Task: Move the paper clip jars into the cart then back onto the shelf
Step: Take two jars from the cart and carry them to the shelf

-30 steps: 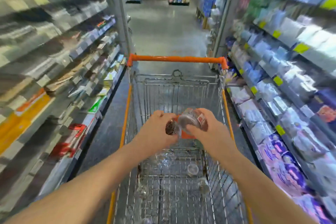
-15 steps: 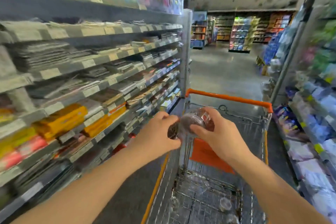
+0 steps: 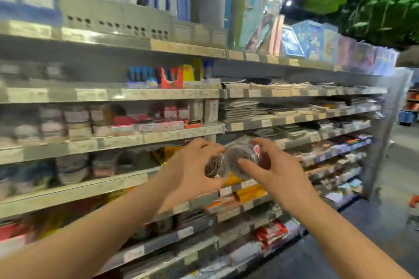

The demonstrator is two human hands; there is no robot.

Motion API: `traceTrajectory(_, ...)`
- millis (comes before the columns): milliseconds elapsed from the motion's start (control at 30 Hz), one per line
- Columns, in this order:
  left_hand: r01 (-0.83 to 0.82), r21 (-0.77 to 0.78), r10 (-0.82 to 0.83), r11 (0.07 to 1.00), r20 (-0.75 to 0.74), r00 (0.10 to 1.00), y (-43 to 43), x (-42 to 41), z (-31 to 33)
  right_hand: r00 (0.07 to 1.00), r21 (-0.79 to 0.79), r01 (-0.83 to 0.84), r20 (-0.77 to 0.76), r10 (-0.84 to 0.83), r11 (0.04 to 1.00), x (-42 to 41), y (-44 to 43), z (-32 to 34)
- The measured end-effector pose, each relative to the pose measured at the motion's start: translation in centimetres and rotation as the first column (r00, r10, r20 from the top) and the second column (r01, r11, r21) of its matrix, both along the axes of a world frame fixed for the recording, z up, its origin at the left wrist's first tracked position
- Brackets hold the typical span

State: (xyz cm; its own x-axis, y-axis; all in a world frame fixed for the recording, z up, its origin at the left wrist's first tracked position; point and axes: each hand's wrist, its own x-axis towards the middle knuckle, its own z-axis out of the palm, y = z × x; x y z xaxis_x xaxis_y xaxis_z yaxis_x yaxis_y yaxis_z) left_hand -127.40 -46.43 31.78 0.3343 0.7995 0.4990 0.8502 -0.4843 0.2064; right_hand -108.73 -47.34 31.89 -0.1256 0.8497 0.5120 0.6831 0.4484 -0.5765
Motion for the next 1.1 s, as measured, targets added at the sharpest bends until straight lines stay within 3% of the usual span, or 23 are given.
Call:
traceTrajectory(133,-0.097,0.033,0.099,0.995,-0.051,0.994,1.5,-10.7,1.9,0.990,0.035,-0.137,-0.042,0.138,0.990,-10.6,4.3,0.9)
traceTrajectory(300,-0.282,0.038,0.281,0.959,0.025,0.959,3.1,-21.4,3.9,0.963,0.091,-0.261,-0.049,0.266,0.961,-22.0,9.1,2.7)
traceTrajectory(467,-0.334,0.076,0.336,0.940,-0.016,0.942,5.3,-28.6,5.1,0.938,0.118,-0.335,-0.055,0.343,0.935,-29.5,13.1,3.9)
traceTrajectory(800,-0.440,0.159,0.440,0.884,0.036,0.897,11.5,-36.4,7.8,0.865,0.180,-0.495,0.005,0.502,0.850,-38.0,21.2,7.8)
traceTrajectory(1100,-0.494,0.294,0.514,0.818,0.013,0.858,18.4,-40.5,12.4,0.840,0.250,-0.536,0.061,0.539,0.807,-41.7,30.0,12.5)
